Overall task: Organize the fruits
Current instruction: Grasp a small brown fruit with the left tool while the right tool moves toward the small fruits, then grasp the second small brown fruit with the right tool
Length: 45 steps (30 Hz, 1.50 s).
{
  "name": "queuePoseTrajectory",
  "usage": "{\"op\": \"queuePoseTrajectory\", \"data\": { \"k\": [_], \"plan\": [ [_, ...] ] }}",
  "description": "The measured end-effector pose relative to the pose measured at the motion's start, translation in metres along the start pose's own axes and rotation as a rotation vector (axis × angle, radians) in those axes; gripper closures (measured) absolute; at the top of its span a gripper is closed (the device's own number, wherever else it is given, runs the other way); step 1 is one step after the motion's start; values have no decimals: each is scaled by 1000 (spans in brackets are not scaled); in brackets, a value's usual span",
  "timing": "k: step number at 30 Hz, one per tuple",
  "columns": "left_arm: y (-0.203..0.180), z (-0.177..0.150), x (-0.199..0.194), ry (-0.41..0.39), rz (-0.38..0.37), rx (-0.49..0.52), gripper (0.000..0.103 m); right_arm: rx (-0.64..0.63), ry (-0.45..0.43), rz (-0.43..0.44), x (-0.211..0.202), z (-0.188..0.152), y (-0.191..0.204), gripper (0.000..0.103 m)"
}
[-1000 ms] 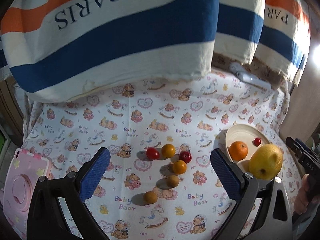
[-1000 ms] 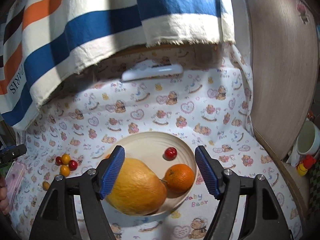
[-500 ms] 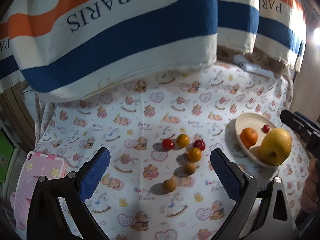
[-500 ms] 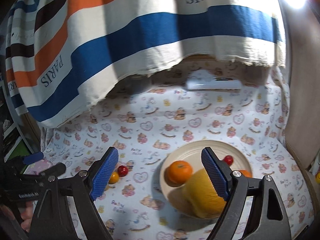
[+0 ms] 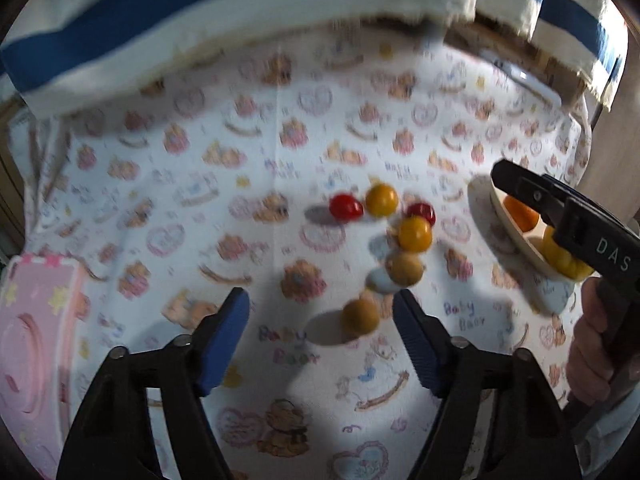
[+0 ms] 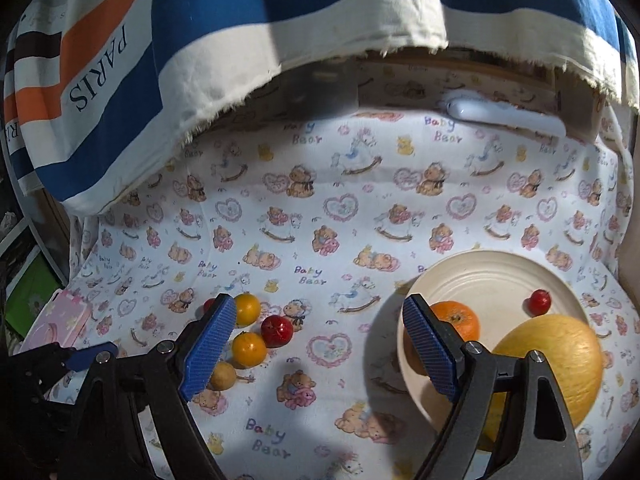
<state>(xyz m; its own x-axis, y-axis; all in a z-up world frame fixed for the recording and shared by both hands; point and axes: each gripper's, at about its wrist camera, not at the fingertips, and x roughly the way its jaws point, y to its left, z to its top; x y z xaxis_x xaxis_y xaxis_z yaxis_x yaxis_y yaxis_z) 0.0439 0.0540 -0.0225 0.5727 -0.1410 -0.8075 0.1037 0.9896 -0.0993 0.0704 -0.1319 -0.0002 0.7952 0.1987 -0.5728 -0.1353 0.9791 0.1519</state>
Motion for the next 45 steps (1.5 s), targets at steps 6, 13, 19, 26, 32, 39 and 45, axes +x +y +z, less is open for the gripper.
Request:
{"op": "queuePoseTrajectory", "data": {
  "k": [6,13,19,26,32,39,45],
  "plan": [
    [-6,-4,4,-11,-21,9,34,-43,-27,17,6,-12,2,17],
    [-10,-7,3,-26,-30,25,46,-122,-41,37,4,-21,16,17],
    [-11,-9,10,-35,-26,19,48,-120,-44,44,3,-21,16,17],
    [-6,-9,15,-33,-54,-33,57,-106,-22,43,7,-20,14,17],
    [-9,-10,14,-33,-58,-19,77,-108,-13,39,9,-20,13,17],
    [-12,-11,3,-98,-40,-3,80,-113,-14,47,10,-20,14,17],
    [-12,-12,-23,-273,30,23,80,-118,-2,77,12,-22,15,20]
  ]
}}
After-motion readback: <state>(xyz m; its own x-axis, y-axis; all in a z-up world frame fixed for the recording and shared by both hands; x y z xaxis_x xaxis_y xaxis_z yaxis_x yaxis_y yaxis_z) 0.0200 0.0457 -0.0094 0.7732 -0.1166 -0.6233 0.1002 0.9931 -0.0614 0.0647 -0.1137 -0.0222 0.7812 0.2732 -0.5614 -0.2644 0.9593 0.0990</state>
